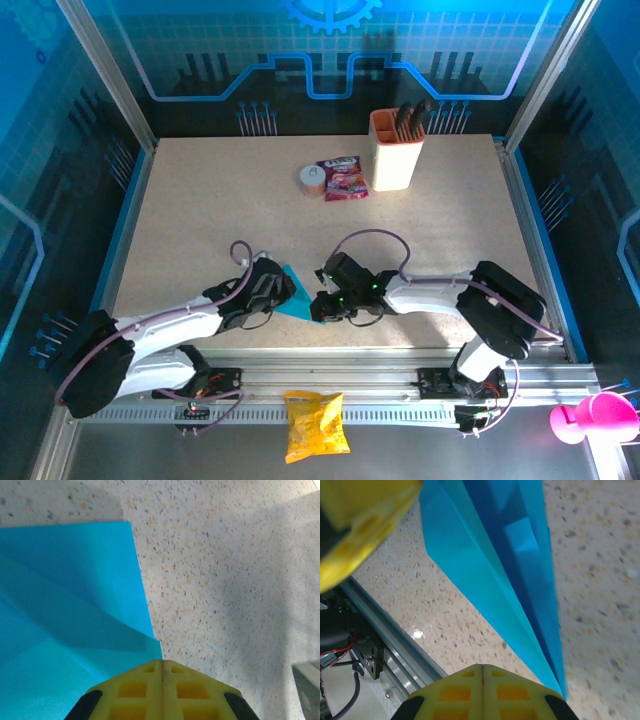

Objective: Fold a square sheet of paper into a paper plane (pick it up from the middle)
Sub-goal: Fourth fold the wing at the center of the table.

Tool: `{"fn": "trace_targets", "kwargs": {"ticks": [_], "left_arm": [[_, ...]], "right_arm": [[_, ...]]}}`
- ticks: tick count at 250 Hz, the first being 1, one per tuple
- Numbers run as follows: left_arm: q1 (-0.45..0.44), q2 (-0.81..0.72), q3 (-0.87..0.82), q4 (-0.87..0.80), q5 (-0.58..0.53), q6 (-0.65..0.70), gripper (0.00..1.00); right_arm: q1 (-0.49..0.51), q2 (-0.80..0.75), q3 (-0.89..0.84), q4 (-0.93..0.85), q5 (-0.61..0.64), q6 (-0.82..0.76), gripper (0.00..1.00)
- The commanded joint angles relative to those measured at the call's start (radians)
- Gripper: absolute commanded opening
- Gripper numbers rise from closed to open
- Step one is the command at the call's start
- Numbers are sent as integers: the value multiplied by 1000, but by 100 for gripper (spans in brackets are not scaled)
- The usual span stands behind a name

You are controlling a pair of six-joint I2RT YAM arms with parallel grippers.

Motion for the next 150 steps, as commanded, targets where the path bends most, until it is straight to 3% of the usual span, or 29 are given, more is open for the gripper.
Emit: {"fn": "trace_targets", "kwargs": {"ticks": [1,150], "left_arm": [[-29,-13,-24,18,17,-51,4],[-109,141,-47,175,19,-186,3]], "right_arm": [[-16,42,26,24,-28,-19,0],[-52,133,-28,65,-37,-14,0]]}}
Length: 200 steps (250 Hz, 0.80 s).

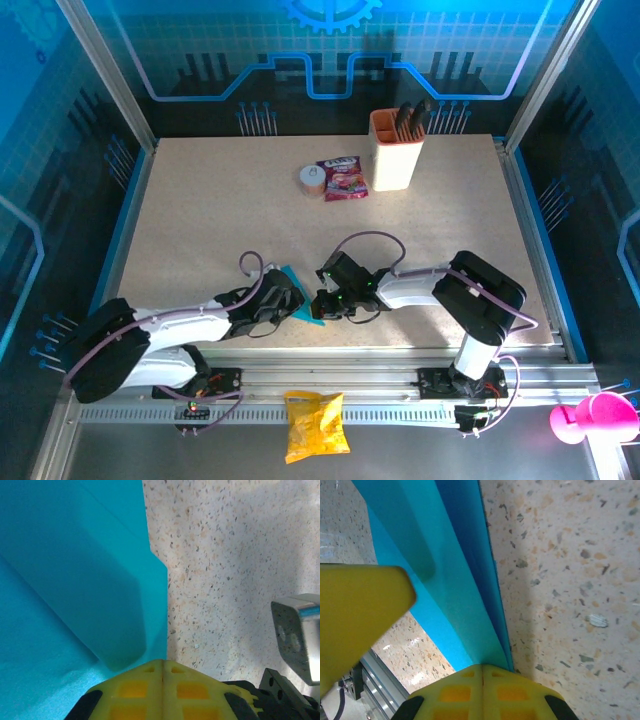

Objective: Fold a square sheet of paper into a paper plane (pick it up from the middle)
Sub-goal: Fourth fold the wing at the center of the table.

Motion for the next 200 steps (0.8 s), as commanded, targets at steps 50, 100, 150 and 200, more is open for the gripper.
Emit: {"fn": "trace_targets", "kwargs": {"ticks": [50,100,150,200], "left_arm": [[-24,106,-10,75,1,-108,4],[-23,130,-5,-29,-57,-193,4],[-5,73,4,-152,-120,-198,5],[85,7,-15,-207,-110,-145,7]], "right_arm": [[-6,31,-27,-12,-9,-7,0],[-7,47,-35,-30,-4,7,0],[-7,71,-45,-72,16,21,0],[-8,105,-48,-86,25,33,0]]}}
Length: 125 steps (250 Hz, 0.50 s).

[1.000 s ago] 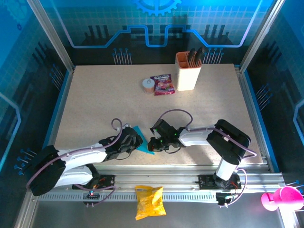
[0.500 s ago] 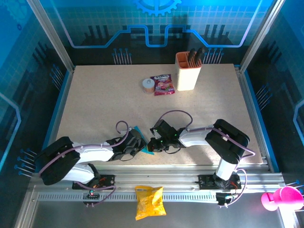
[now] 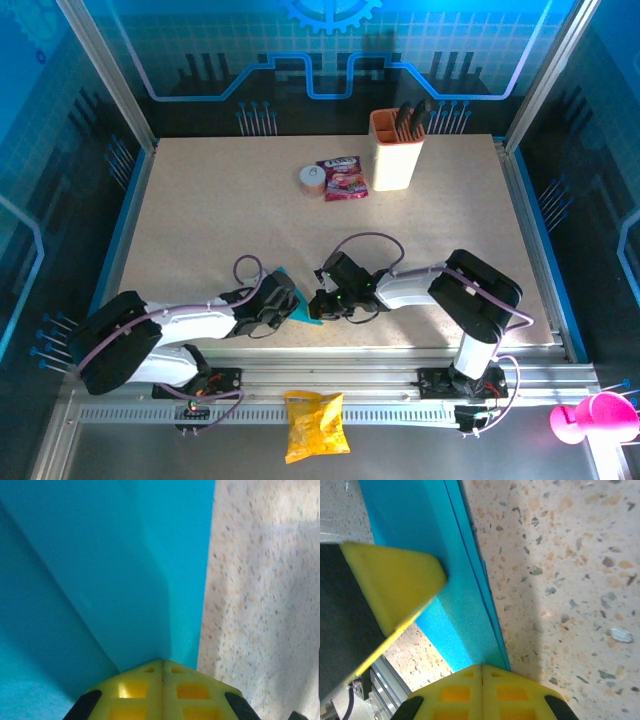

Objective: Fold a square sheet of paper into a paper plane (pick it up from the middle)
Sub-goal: Fourth fold the wing at the center of the table.

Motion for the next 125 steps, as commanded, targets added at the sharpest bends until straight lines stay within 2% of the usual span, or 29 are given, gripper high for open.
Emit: {"fn": "trace_targets", "kwargs": {"ticks": [1,51,125], "left_arm": [[58,-38,-21,-130,-50,27,7],[187,-90,-55,-169,-38,90,7],[465,-132,-68,-186,15,196,8]], "right_arm": [[-7,78,-41,-136,51,15,0],[-10,92,-54,-137,58,18,0],[-7,98,-73,-120,58,27,0]]}}
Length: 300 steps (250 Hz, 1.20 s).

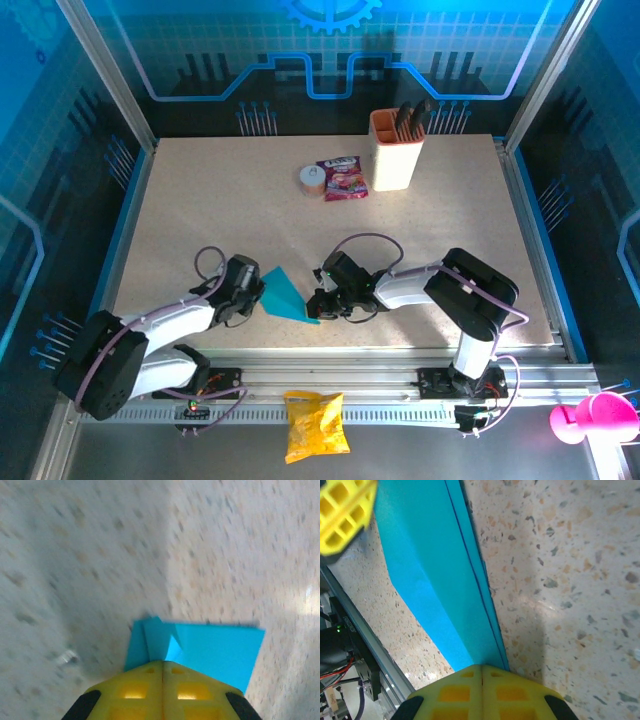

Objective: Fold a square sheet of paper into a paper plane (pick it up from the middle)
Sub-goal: Fourth fold the wing at the center of the table.

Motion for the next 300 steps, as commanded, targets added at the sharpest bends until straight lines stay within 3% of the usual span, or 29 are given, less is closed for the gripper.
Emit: {"fn": "trace_targets", "kwargs": {"ticks": [1,49,77,114,153,195,250,300], "left_arm": [[100,-13,-15,-87,-15,76,8],[251,-7,33,-85,59,144,7],[250,-45,79,-90,124,244,6],[85,-136,126,-116,142,312,7],[-82,-131,123,-84,125,272,7],[-121,-20,106,12,154,250,7],[-126,92,105,79,155,249,6],[-128,156,87,129,152,255,6]], "right_arm": [[-2,77,-68,-172,84,9,0],[-3,69,-83,-158,81,14,0],[-3,62,-79,-153,70,10,0],[-4,35,-54,-152,50,-12,0],[-5,-29,-1,-168,14,-58,0],[-3,-124,54,-196,-31,-83,0],[-3,-246,19,-269,29,-79,0],[-33,-307,-97,-245,52,-54,29]]}}
